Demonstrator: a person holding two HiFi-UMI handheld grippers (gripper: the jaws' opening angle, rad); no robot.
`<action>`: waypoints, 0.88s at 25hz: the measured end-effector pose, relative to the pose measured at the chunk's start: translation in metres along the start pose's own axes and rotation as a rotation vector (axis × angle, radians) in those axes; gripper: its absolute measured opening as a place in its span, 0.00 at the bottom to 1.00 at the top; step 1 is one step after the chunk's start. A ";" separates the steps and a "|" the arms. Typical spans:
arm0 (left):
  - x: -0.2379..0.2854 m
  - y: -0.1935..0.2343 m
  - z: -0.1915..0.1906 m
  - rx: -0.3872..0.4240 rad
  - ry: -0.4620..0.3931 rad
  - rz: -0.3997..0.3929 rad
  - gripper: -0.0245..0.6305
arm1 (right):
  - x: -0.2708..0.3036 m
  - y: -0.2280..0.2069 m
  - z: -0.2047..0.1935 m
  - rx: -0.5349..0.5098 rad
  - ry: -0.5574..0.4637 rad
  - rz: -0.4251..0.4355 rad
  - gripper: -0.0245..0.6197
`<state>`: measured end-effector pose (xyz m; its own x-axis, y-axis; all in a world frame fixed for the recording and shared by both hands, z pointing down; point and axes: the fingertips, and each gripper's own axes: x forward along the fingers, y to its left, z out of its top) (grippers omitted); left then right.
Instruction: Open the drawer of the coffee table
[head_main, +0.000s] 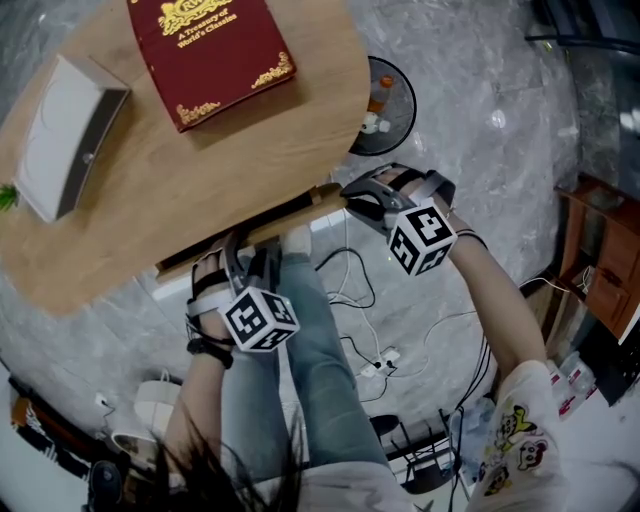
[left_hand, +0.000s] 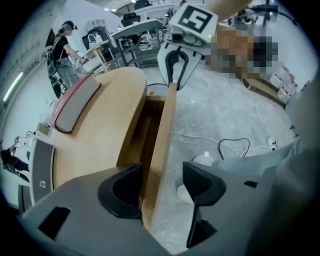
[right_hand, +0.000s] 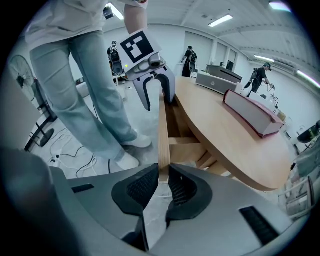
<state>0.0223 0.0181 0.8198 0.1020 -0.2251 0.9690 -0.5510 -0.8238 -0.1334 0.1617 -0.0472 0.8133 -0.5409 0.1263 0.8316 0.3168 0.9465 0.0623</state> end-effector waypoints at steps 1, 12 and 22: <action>0.003 0.001 -0.001 0.022 0.008 0.019 0.39 | 0.000 0.000 0.000 0.001 0.003 0.001 0.12; 0.022 0.009 -0.009 0.128 0.035 0.099 0.21 | 0.012 0.000 0.000 0.049 0.025 0.000 0.13; 0.026 0.005 -0.007 0.178 0.065 0.027 0.16 | 0.035 0.001 0.010 -0.026 0.117 -0.020 0.14</action>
<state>0.0159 0.0116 0.8457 0.0322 -0.2185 0.9753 -0.3968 -0.8984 -0.1882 0.1354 -0.0392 0.8371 -0.4529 0.0701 0.8888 0.3276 0.9402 0.0928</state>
